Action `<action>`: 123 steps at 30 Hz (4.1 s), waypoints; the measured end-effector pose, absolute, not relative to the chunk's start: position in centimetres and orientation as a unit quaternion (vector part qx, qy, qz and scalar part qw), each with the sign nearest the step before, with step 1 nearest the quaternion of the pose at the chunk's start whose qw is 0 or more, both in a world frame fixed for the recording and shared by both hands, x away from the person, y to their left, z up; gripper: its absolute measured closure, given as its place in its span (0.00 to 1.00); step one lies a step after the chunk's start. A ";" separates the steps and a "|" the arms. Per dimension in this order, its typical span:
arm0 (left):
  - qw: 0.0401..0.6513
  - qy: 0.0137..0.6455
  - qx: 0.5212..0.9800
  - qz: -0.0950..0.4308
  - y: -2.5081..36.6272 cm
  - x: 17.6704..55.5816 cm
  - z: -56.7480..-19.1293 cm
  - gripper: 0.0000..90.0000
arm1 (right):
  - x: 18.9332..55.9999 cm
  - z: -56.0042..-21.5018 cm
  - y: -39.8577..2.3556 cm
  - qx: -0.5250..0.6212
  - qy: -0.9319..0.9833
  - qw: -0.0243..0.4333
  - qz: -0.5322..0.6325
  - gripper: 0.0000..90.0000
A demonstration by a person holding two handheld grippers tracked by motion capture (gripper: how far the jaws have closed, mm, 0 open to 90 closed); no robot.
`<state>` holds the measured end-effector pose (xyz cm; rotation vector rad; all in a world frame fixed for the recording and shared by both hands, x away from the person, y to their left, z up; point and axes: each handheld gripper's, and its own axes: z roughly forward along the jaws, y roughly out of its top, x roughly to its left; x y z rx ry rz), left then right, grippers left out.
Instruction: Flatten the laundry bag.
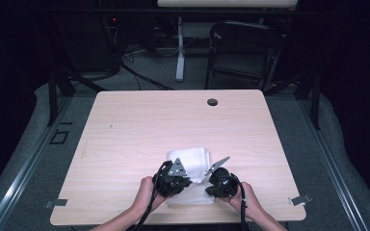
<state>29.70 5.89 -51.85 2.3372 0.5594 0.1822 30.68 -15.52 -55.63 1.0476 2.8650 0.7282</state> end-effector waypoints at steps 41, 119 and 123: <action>0.392 0.272 0.869 0.134 11.9 28.5 -49.5 0.97 | 29.8 -55.3 -14.9 0.326 0.924 0.037 0.198 1.00; 0.365 0.389 0.844 0.049 21.0 29.0 -50.1 0.17 | 31.6 -54.3 -17.9 0.351 0.911 0.042 0.214 0.84; 0.374 0.367 0.849 0.068 19.9 29.8 -49.3 0.16 | 31.3 -53.3 -18.7 0.353 0.906 0.039 0.231 0.60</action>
